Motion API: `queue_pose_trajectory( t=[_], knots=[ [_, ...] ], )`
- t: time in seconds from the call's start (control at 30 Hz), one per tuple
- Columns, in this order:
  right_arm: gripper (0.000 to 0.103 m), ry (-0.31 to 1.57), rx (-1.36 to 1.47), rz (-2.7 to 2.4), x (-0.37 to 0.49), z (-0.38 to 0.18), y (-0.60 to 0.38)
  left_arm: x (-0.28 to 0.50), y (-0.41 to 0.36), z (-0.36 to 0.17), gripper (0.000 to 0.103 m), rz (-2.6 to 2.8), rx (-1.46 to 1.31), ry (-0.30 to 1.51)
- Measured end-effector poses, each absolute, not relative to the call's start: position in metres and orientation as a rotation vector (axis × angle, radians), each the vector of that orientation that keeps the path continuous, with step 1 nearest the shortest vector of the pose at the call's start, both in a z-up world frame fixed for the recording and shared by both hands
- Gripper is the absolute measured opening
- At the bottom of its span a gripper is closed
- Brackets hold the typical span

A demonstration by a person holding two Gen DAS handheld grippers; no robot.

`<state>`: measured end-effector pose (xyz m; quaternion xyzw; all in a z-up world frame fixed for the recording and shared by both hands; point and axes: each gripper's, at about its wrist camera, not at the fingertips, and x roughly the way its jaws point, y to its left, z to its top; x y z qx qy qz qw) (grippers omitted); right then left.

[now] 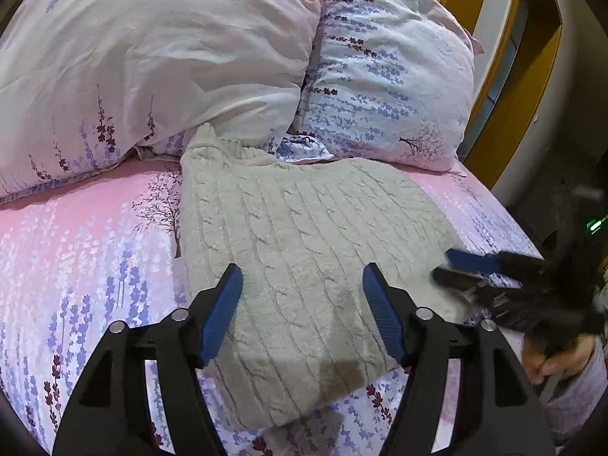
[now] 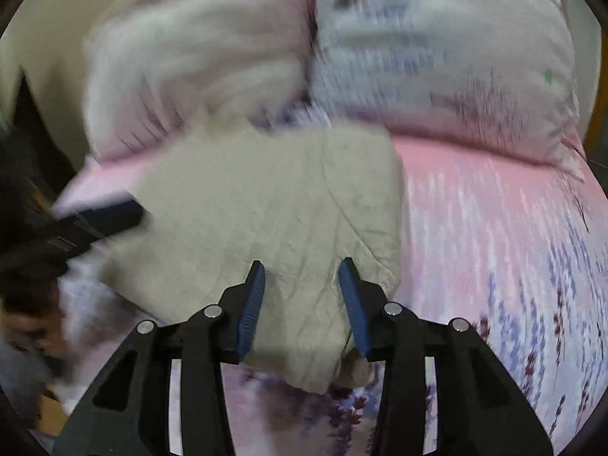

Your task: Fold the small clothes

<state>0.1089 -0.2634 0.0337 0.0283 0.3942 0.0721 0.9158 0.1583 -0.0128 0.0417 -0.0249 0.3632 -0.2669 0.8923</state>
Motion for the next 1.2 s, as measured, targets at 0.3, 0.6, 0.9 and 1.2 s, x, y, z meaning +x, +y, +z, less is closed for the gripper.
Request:
queue_pose_trajectory(
  t=[0.3,0.6,0.9,1.2],
  knots=[
    [0.096,0.682,0.098,0.024,0.069,0.064,-0.272,0.111,0.007,0.064,0.096,-0.43,-0.004,0.666],
    [0.101,0.742,0.031,-0.118,0.04,0.045,-0.267,0.079,0.044,0.042,0.102,-0.278,-0.076,0.798],
    [0.101,0.839,0.055,-0.055,0.045,0.012,-0.243,0.079,0.008,0.022,0.102,-0.244,0.024,0.888],
    [0.101,0.905,0.025,-0.087,0.052,0.0,-0.236,0.089,-0.003,0.009,0.102,-0.195,0.091,0.951]
  ],
)
